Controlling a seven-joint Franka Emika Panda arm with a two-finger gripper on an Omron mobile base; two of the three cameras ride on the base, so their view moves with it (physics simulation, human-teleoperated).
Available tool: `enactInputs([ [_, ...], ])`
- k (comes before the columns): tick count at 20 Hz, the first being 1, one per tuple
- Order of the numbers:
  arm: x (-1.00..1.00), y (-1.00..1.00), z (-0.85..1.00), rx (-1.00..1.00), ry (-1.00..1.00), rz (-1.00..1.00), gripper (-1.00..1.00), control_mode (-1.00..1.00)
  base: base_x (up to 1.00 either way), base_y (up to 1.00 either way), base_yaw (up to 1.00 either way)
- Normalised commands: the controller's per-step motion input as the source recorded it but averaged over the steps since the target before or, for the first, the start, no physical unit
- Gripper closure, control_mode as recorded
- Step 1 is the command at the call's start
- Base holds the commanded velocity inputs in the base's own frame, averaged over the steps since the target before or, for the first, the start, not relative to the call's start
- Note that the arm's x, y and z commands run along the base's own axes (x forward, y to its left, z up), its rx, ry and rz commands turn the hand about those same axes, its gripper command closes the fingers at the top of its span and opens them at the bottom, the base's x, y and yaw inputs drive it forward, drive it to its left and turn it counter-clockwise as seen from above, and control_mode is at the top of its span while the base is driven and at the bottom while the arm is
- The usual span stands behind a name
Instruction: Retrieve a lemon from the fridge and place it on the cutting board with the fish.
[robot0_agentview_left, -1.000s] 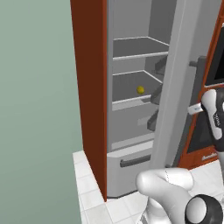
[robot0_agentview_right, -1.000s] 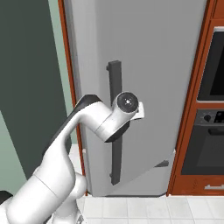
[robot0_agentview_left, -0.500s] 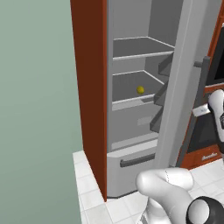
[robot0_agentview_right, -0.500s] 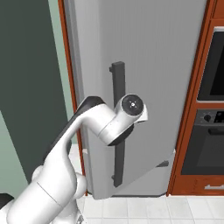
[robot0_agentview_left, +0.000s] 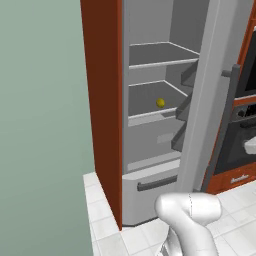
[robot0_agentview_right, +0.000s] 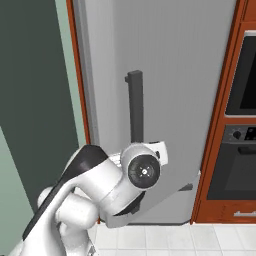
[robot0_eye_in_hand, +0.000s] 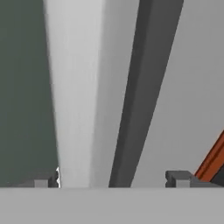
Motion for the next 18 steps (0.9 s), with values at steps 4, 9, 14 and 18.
enactInputs([
  [4,-0.86,0.81,0.63,-0.48,-0.02,0.14,-1.0,-1.0,0.0,0.0,0.0],
  [9,-0.47,0.78,0.19,-0.48,0.07,0.05,-1.0,-1.0,0.0,0.0,0.0],
  [14,-0.53,0.74,0.1,-0.47,0.06,0.07,-1.0,-1.0,0.0,0.0,0.0],
  [18,-0.04,0.71,-0.1,-0.51,0.21,0.05,-1.0,-1.0,0.0,0.0,0.0],
])
